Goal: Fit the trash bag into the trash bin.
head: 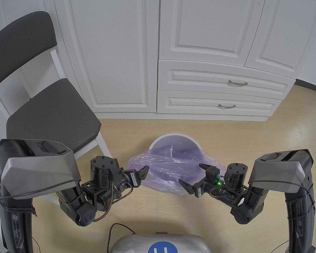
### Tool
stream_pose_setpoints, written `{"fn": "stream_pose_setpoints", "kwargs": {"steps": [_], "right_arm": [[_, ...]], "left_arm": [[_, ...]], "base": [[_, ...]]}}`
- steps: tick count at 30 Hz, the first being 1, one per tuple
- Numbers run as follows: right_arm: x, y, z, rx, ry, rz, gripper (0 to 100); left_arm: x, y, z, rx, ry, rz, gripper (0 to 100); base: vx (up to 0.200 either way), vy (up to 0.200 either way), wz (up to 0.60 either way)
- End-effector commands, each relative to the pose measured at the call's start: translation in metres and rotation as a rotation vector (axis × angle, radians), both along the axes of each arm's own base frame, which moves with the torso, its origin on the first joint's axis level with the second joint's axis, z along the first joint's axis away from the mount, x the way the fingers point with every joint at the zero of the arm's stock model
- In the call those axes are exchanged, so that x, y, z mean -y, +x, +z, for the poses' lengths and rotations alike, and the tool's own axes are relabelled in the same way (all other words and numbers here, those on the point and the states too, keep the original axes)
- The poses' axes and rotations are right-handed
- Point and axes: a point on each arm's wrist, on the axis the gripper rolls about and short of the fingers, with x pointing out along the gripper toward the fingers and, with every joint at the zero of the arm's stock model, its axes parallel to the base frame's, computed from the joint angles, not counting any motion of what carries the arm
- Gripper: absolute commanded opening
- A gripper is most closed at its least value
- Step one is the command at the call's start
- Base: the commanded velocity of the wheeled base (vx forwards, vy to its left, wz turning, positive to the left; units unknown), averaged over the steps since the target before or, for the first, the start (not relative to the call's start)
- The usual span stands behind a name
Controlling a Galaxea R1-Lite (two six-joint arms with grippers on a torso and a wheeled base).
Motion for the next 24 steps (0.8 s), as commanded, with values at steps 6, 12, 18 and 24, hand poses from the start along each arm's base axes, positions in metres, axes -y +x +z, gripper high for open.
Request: {"fn": "stream_pose_setpoints", "kwargs": {"steps": [6, 12, 18, 24], "right_arm": [[-0.016, 0.027, -0.014, -0.022, 0.161, -0.079, 0], [-0.014, 0.03, 0.013, -0.017, 0.246, -0.089, 0], [-0.019, 0.052, 0.029, -0.008, 0.262, -0.096, 0], [-0.03, 0.086, 0.048, 0.005, 0.296, -0.09, 0]], "left_arm": [[0.004, -0.004, -0.001, -0.003, 0.002, -0.014, 100], [0.002, -0.009, -0.008, -0.033, 0.027, -0.031, 100], [-0.005, -0.019, -0.01, -0.038, 0.028, -0.102, 100], [-0.029, -0.046, -0.015, 0.006, 0.101, -0.272, 100]], "base": [[0.0, 0.0, 0.0], [0.0, 0.0, 0.0], [0.0, 0.0, 0.0], [0.0, 0.0, 0.0]]}}
